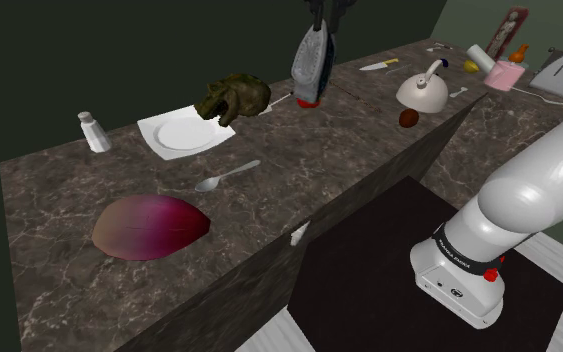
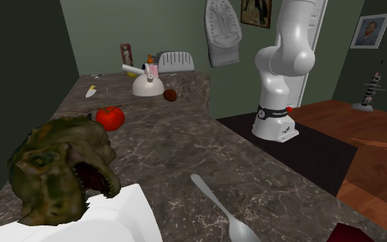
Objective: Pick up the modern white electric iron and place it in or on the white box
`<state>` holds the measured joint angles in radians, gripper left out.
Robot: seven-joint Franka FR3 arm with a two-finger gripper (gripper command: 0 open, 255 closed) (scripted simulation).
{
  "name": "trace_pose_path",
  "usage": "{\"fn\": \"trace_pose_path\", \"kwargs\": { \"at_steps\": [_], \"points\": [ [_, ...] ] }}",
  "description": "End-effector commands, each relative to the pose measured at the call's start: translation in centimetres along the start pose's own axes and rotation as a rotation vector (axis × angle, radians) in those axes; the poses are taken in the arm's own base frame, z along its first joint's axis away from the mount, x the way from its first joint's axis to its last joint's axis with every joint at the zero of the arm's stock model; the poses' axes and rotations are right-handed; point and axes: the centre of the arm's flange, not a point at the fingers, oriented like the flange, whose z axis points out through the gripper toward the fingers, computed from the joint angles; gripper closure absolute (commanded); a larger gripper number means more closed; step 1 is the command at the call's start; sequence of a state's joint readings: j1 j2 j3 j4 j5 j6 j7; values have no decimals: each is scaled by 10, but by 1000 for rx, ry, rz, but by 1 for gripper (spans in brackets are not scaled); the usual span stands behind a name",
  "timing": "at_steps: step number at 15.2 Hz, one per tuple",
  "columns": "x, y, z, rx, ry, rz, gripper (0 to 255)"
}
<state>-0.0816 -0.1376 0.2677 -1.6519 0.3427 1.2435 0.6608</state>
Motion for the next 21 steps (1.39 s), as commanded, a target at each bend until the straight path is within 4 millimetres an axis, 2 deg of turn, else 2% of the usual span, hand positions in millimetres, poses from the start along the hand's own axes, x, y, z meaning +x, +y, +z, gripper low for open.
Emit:
{"fn": "trace_pose_path", "kwargs": {
  "at_steps": [1, 21],
  "points": [
    [2, 4, 10, 0, -1, 0, 255],
    [43, 13, 107, 0, -1, 0, 255]
  ]
}}
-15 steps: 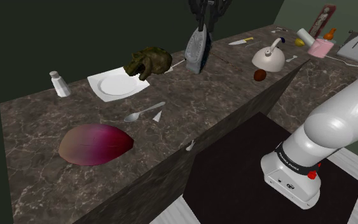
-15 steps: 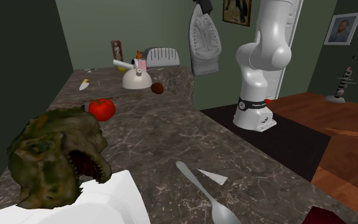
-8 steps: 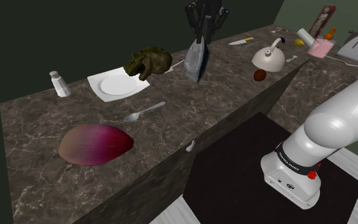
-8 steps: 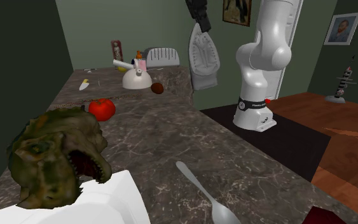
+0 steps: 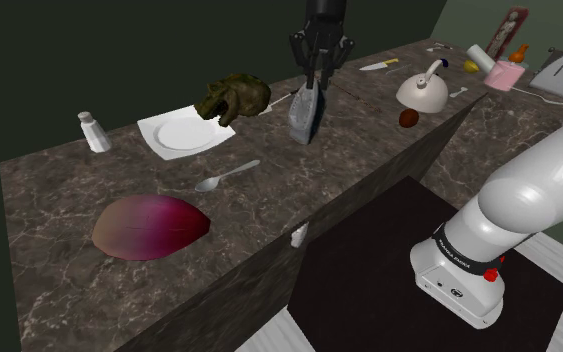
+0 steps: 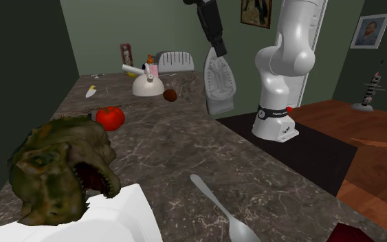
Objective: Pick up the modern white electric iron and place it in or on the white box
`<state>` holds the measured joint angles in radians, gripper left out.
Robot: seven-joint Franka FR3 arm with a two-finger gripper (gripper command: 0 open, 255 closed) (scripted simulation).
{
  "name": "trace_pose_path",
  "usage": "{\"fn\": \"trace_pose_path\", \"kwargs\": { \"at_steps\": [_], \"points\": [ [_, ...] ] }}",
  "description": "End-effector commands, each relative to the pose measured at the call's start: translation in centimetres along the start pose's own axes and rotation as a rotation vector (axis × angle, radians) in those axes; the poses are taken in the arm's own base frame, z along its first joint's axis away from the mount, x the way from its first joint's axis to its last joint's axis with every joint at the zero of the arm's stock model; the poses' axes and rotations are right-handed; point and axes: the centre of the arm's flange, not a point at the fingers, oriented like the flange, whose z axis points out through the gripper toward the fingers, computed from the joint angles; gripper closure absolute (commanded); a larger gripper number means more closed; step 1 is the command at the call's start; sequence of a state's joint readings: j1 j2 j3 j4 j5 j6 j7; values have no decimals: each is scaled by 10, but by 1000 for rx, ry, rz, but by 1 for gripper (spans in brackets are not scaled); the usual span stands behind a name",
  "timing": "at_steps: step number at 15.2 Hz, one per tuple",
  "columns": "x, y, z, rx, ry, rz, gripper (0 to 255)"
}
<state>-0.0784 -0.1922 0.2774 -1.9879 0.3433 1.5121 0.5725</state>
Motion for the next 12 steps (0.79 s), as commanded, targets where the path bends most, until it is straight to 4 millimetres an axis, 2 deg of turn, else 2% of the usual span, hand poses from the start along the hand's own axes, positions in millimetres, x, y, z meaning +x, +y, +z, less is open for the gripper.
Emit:
{"fn": "trace_pose_path", "kwargs": {
  "at_steps": [1, 4, 11, 12],
  "points": [
    [4, 0, 9, 1, 1, 0, 255],
    [9, 1, 22, 1, 1, 0, 255],
    [9, 1, 22, 1, 1, 0, 255],
    [9, 1, 22, 1, 1, 0, 0]
  ]
}}
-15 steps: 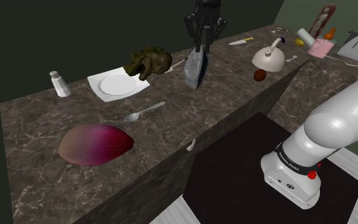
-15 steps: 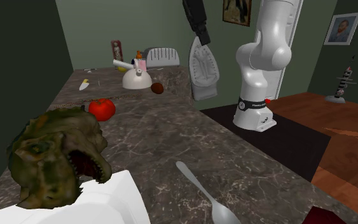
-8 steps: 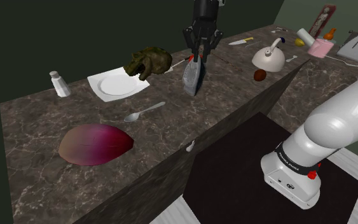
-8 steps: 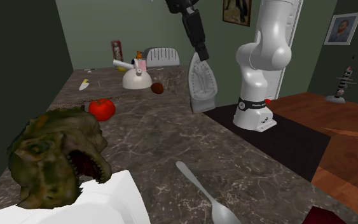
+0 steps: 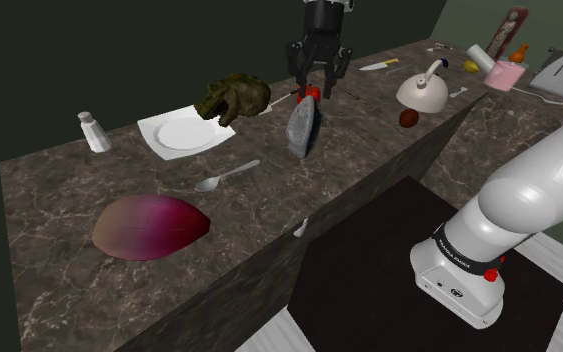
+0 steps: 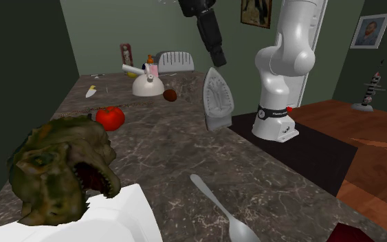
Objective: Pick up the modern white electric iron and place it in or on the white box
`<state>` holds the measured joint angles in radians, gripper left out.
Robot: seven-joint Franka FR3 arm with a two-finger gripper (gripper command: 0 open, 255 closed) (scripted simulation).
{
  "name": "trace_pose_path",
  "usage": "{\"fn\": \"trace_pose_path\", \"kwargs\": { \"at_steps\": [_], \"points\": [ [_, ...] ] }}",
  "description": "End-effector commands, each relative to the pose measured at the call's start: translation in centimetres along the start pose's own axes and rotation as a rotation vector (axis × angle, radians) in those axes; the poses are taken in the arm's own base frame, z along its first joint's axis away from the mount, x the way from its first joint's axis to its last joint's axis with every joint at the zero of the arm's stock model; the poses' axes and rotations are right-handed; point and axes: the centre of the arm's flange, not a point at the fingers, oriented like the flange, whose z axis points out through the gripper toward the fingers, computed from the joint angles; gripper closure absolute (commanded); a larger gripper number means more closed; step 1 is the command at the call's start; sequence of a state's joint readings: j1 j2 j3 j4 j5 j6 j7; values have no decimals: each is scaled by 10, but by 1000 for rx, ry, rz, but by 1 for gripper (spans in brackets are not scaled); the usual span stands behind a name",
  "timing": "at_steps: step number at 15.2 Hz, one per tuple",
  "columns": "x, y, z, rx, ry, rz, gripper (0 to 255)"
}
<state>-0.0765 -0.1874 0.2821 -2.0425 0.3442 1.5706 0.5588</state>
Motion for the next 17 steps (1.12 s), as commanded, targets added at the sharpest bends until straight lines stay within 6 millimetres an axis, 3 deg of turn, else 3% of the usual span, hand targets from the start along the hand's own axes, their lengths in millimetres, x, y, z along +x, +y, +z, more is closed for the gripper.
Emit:
{"fn": "trace_pose_path", "kwargs": {
  "at_steps": [1, 5, 9, 17],
  "points": [
    [0, 0, 0, 0, 0, 0, 0],
    [0, 0, 0, 0, 0, 0, 0],
    [0, 0, -50, 0, 0, 0, 0],
    [0, 0, -50, 0, 0, 0, 0]
  ]
}}
